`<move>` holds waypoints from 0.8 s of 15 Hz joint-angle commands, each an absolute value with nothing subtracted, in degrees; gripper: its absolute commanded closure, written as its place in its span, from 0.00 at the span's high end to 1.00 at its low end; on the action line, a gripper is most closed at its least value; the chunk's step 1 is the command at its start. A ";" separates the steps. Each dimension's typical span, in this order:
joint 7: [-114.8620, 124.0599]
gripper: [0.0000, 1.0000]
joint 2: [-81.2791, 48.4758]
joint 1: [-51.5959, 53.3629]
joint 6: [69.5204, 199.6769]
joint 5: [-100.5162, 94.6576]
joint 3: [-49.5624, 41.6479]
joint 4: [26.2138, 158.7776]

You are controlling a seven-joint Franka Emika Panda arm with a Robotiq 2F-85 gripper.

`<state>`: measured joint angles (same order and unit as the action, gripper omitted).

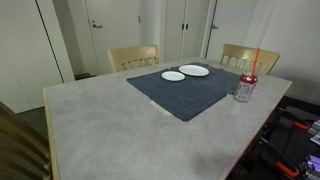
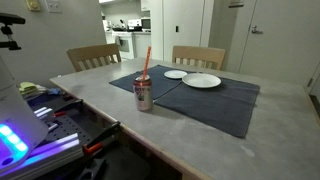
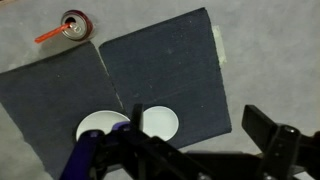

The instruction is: Take the straw out of the drink can and put it on the table mat on the left

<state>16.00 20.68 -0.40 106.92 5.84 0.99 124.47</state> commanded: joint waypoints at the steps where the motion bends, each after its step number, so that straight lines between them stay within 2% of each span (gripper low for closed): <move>1: 15.86 1.00 20.47 -1.27 106.17 5.41 1.02 124.13; 12: 21.47 1.00 21.46 -2.67 104.46 3.55 1.48 124.18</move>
